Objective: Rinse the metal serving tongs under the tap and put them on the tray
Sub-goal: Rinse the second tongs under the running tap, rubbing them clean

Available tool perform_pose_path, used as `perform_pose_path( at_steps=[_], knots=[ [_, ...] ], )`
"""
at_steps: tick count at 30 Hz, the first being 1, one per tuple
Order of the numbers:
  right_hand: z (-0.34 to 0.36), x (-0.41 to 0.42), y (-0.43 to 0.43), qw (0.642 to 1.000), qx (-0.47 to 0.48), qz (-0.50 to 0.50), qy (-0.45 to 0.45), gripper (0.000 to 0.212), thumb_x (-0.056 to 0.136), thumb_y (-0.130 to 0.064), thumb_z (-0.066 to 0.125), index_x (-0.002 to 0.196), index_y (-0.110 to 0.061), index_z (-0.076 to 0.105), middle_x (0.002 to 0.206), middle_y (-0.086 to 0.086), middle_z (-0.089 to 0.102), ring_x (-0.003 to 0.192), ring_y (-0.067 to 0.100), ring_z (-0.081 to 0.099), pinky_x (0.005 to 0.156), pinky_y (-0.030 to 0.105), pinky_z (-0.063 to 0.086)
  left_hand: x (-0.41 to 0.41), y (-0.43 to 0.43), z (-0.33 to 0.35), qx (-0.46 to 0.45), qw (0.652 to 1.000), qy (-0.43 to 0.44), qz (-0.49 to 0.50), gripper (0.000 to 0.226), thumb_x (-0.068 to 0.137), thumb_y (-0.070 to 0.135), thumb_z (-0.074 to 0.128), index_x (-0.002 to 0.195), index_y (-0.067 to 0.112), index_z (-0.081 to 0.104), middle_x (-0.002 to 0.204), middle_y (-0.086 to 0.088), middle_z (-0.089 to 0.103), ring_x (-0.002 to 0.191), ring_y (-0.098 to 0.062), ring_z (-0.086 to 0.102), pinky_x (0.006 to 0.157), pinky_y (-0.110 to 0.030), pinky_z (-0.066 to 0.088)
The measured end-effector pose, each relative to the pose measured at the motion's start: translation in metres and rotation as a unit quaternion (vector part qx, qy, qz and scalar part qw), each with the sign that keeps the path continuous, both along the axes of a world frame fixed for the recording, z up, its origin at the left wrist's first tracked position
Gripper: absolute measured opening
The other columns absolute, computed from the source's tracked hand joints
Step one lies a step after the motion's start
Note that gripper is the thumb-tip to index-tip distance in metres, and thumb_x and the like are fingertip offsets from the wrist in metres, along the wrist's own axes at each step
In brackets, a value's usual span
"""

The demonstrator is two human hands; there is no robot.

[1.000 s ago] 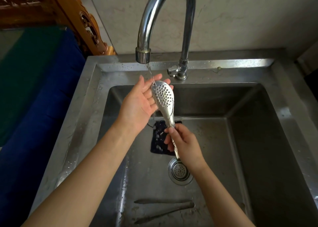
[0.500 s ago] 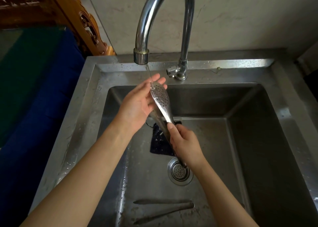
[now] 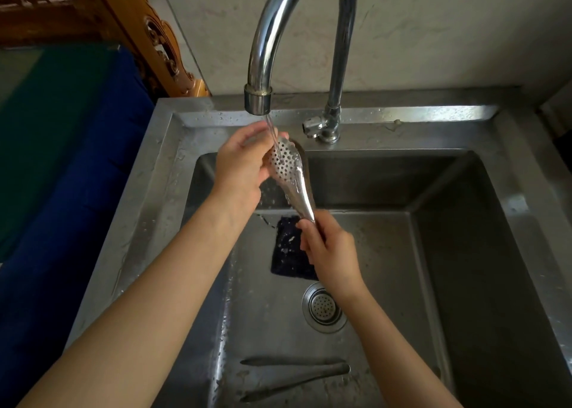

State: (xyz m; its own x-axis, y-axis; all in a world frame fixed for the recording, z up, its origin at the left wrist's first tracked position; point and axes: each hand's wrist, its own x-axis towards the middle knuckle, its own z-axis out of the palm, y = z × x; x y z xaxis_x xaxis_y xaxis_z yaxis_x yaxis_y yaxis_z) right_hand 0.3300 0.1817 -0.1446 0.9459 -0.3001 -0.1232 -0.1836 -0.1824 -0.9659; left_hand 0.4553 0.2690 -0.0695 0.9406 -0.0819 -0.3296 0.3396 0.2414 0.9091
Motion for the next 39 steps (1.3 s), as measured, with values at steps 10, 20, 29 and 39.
perform_pose_path(
  at_steps=[10, 20, 29, 39],
  knots=[
    [0.027, -0.009, 0.009, 0.954, -0.290, 0.030, -0.073, 0.027, 0.095, -0.019, 0.047, 0.115, -0.005, 0.060, 0.103, 0.013, 0.068, 0.091, 0.026, 0.064, 0.078, 0.035, 0.052, -0.010, -0.021, -0.021, -0.095, 0.976, 0.163, 0.106, 0.042, 0.097, 0.042, 0.037, 0.069, 0.015, 0.050, 0.044, 0.006, 0.038, 0.034, -0.006, 0.033, 0.035, -0.017, 0.029],
    [0.025, -0.016, -0.014, 0.990, -0.017, 0.060, 0.129, 0.042, 0.089, -0.040, 0.053, 0.119, -0.012, 0.050, 0.107, -0.003, 0.065, 0.095, 0.014, 0.064, 0.078, 0.028, 0.055, -0.001, -0.016, -0.030, -0.141, 0.978, 0.152, -0.034, 0.062, 0.079, 0.072, 0.044, 0.058, 0.015, 0.056, 0.045, 0.005, 0.033, 0.037, -0.008, 0.029, 0.034, -0.019, 0.024],
    [-0.002, -0.023, -0.017, 0.986, 0.158, -0.014, 0.043, 0.035, 0.091, -0.033, 0.053, 0.088, 0.001, 0.060, 0.052, -0.007, 0.055, 0.042, 0.004, 0.043, 0.040, 0.014, 0.034, -0.001, -0.012, -0.028, -0.097, 0.978, 0.121, -0.139, 0.063, 0.093, 0.054, 0.029, 0.132, 0.008, 0.048, 0.133, -0.018, 0.054, 0.115, -0.028, 0.057, 0.099, -0.043, 0.045],
    [-0.005, -0.018, -0.021, 0.994, 0.079, -0.078, -0.015, 0.040, 0.091, -0.033, 0.052, 0.069, 0.000, 0.052, 0.049, -0.007, 0.051, 0.044, 0.007, 0.041, 0.043, 0.016, 0.035, 0.010, -0.014, -0.009, -0.048, 0.979, 0.083, -0.183, 0.050, 0.097, 0.044, 0.033, 0.129, 0.011, 0.050, 0.125, -0.011, 0.060, 0.104, -0.023, 0.064, 0.073, -0.033, 0.058]
  ],
)
